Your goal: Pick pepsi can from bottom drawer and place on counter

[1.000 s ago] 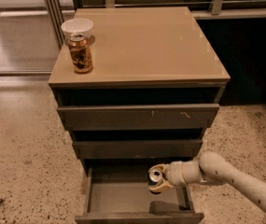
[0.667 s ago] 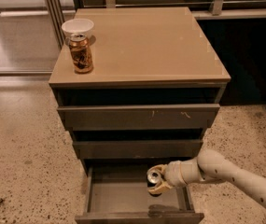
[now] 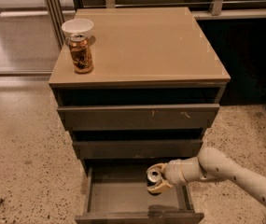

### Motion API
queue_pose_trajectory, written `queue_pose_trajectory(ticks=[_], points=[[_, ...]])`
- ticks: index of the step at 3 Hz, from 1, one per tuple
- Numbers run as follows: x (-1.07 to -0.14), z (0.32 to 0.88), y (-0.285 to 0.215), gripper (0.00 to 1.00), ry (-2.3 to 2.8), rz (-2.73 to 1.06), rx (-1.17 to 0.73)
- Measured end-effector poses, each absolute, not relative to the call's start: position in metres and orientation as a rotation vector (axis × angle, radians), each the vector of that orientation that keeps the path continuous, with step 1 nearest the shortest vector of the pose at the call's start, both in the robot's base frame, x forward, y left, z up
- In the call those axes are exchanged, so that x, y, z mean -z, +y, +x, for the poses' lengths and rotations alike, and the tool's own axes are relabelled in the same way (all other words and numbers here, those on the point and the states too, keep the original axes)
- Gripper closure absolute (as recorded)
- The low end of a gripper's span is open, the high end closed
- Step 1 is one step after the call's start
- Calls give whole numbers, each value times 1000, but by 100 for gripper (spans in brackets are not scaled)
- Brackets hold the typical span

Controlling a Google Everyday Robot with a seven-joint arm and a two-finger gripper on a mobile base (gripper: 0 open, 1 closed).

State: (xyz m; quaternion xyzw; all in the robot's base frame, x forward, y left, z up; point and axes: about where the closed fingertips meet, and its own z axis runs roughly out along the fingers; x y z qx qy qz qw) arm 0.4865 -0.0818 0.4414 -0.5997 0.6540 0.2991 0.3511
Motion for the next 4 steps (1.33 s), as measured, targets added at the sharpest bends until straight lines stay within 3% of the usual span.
queue_pose_trajectory(ticks=[2, 4], points=[[-558, 491, -65, 100, 1600, -1561, -797], [-758, 494, -28, 100, 1683, -1579, -763]])
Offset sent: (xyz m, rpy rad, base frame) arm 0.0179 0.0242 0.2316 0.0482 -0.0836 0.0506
